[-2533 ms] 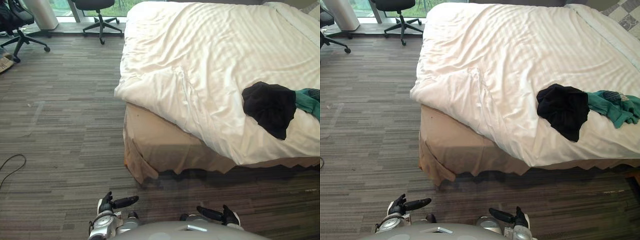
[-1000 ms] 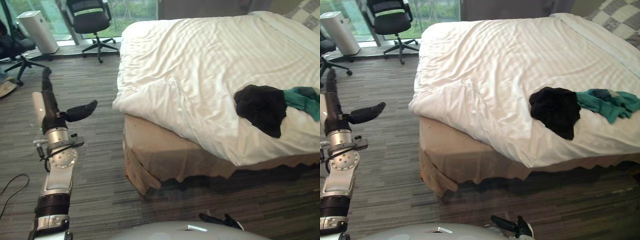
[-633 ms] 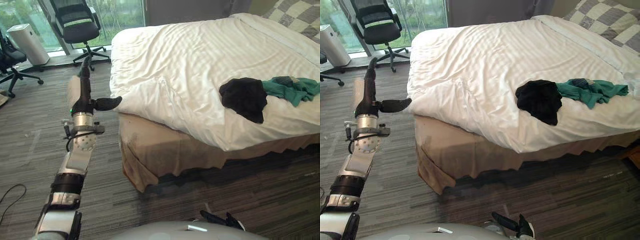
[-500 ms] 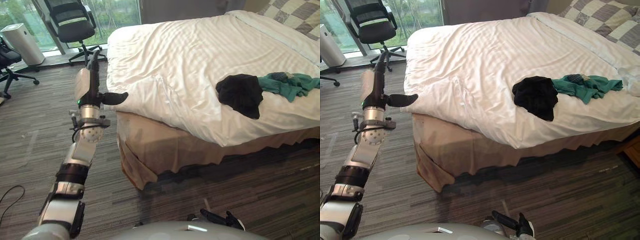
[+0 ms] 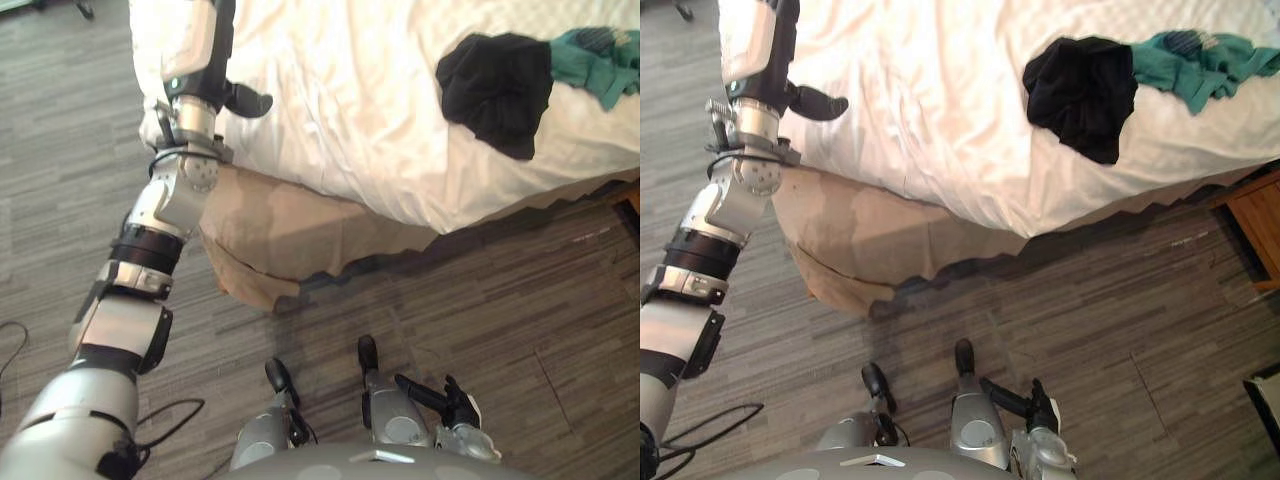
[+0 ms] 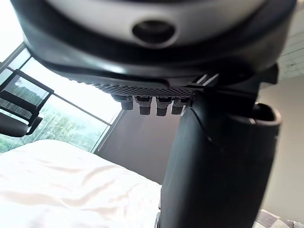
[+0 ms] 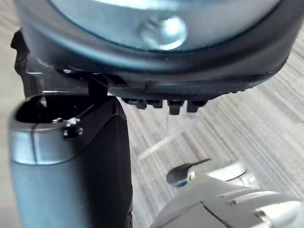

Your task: Tidy up the quilt and then pick up the clothes from the bed and put them into the laundry hamper

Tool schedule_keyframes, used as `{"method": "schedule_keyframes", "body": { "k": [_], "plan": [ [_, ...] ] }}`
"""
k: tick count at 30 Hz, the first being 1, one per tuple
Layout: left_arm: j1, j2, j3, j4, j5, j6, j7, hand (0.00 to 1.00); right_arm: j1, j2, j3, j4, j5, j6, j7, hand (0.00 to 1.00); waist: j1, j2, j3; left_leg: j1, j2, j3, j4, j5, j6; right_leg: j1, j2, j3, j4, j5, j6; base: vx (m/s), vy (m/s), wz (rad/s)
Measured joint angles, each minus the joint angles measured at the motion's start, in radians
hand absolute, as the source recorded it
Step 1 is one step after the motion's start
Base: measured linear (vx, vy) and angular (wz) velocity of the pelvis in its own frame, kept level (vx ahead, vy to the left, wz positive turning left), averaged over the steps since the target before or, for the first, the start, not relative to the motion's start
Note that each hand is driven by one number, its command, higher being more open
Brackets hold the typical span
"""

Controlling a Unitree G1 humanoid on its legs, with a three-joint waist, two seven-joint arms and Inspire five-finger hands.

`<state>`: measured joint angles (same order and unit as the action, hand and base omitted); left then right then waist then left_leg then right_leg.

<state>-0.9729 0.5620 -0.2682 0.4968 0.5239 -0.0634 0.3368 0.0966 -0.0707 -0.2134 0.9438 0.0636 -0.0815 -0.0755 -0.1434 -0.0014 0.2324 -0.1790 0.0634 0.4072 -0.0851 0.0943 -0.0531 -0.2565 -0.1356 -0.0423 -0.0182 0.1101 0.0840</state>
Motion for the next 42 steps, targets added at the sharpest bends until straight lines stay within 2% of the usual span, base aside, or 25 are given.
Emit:
{"method": "schedule_keyframes", "body": {
  "k": [11,12,16,20,26,29,31,33,34,36,37,38,39,41,42],
  "plan": [
    [-0.167,0.002,-0.059,0.193,0.049,0.047,-0.008,1.00,-0.006,0.019,0.021,-0.104,0.042,-0.021,-0.040,1.00,0.006,-0.013,0.114,-0.100,0.000,0.003,-0.001,0.033,0.015,-0.110,-0.005,0.014,0.015,0.028,0.008,-0.04,0.008,0.00],
    [-0.184,0.001,-0.059,0.210,0.047,0.050,-0.010,0.00,-0.006,0.020,0.025,-0.118,0.048,-0.022,-0.045,1.00,0.009,-0.014,0.126,-0.108,0.001,0.006,-0.001,0.035,0.016,-0.120,-0.005,0.014,0.019,0.029,0.008,0.00,0.000,0.00],
    [-0.248,-0.021,-0.059,0.260,0.046,0.051,-0.020,0.00,-0.006,0.019,0.030,-0.146,0.093,-0.022,-0.064,1.00,0.032,-0.019,0.141,-0.133,0.003,0.021,-0.001,0.038,0.016,-0.150,-0.006,0.018,0.025,0.033,0.009,0.00,0.008,-0.03],
    [-0.260,-0.033,-0.059,0.263,0.047,0.049,-0.048,0.00,-0.006,0.020,0.041,-0.165,0.110,-0.023,-0.069,1.00,0.037,-0.021,0.143,-0.144,0.005,0.033,-0.004,0.022,0.003,-0.167,-0.008,0.019,0.033,0.034,0.009,0.01,0.011,-0.03],
    [-0.298,-0.053,-0.072,0.308,0.046,0.040,-0.077,0.00,-0.009,0.017,0.057,-0.174,0.111,-0.036,-0.069,1.00,0.043,-0.023,0.143,-0.140,0.008,0.065,-0.001,0.024,0.015,-0.173,-0.013,0.018,0.045,0.035,0.011,0.03,0.013,-0.01],
    [-0.290,-0.053,-0.121,0.289,0.039,0.041,-0.100,0.00,-0.008,0.016,0.056,-0.174,0.110,-0.033,-0.069,1.00,0.049,-0.022,0.143,-0.112,0.009,0.065,0.001,0.032,0.015,-0.142,-0.015,-0.006,0.054,0.034,0.011,0.07,0.017,0.11],
    [-0.246,-0.045,-0.161,0.201,0.033,0.040,-0.108,0.00,-0.005,0.014,0.057,-0.174,0.110,-0.032,-0.069,1.00,0.061,-0.021,0.143,-0.078,0.010,0.064,0.001,0.032,0.015,-0.102,-0.015,-0.020,0.055,0.032,0.011,0.06,0.016,0.18],
    [-0.108,0.011,-0.191,-0.001,0.028,-0.007,-0.106,0.00,-0.001,0.016,0.057,-0.171,0.108,-0.031,-0.067,1.00,0.068,-0.018,0.141,-0.027,0.010,0.062,0.000,0.022,0.003,-0.042,-0.017,-0.045,0.055,0.018,0.010,0.07,0.016,0.18],
    [-0.063,0.027,-0.191,-0.050,0.026,-0.024,-0.105,0.00,-0.001,0.016,0.056,-0.171,0.107,-0.031,-0.067,1.00,0.073,-0.017,0.139,-0.016,0.009,0.060,0.000,0.016,0.002,-0.030,-0.018,-0.048,0.056,0.011,0.010,0.05,0.013,0.12],
    [0.144,0.086,-0.175,-0.213,0.023,-0.079,-0.106,0.00,-0.001,0.010,0.053,-0.163,0.105,-0.028,-0.063,1.00,0.089,-0.010,0.131,0.017,0.001,0.052,-0.001,0.006,0.005,0.008,-0.025,-0.055,0.055,-0.021,0.011,0.06,0.006,0.11],
    [0.284,0.097,-0.136,-0.269,0.020,-0.108,-0.115,0.00,-0.002,0.001,0.050,-0.152,0.104,-0.022,-0.058,1.00,0.088,0.006,0.115,0.023,-0.001,0.044,-0.001,0.005,0.005,0.020,-0.026,-0.062,0.050,-0.024,0.012,0.07,0.003,0.11],
    [0.323,0.097,-0.123,-0.281,0.019,-0.114,-0.120,0.00,-0.003,-0.001,0.049,-0.148,0.103,-0.020,-0.057,1.00,0.088,0.009,0.110,0.025,-0.001,0.041,-0.001,0.005,0.005,0.022,-0.026,-0.063,0.050,-0.025,0.012,0.06,0.001,0.07],
    [0.477,0.098,-0.076,-0.317,0.010,-0.129,-0.135,0.00,-0.009,-0.009,0.042,-0.124,0.101,-0.015,-0.053,1.00,0.086,0.020,0.097,0.043,-0.001,0.039,0.000,0.005,0.006,0.040,-0.025,-0.063,0.048,-0.027,0.012,0.08,0.000,0.00],
    [0.702,0.099,0.001,-0.334,-0.016,-0.132,-0.160,0.00,-0.021,-0.016,0.026,-0.071,0.097,-0.004,-0.044,1.00,0.083,0.029,0.081,0.082,0.000,0.027,0.000,0.004,0.004,0.088,-0.020,-0.067,0.034,-0.031,0.010,0.09,-0.012,0.02],
    [0.793,0.085,0.052,-0.343,-0.066,-0.136,-0.164,0.00,-0.022,-0.021,0.026,-0.040,0.079,0.007,-0.039,1.00,0.082,0.028,0.053,0.087,0.003,0.020,0.000,0.001,0.001,0.101,-0.018,-0.074,0.024,-0.032,0.010,0.07,-0.028,0.08]
  ]
}}
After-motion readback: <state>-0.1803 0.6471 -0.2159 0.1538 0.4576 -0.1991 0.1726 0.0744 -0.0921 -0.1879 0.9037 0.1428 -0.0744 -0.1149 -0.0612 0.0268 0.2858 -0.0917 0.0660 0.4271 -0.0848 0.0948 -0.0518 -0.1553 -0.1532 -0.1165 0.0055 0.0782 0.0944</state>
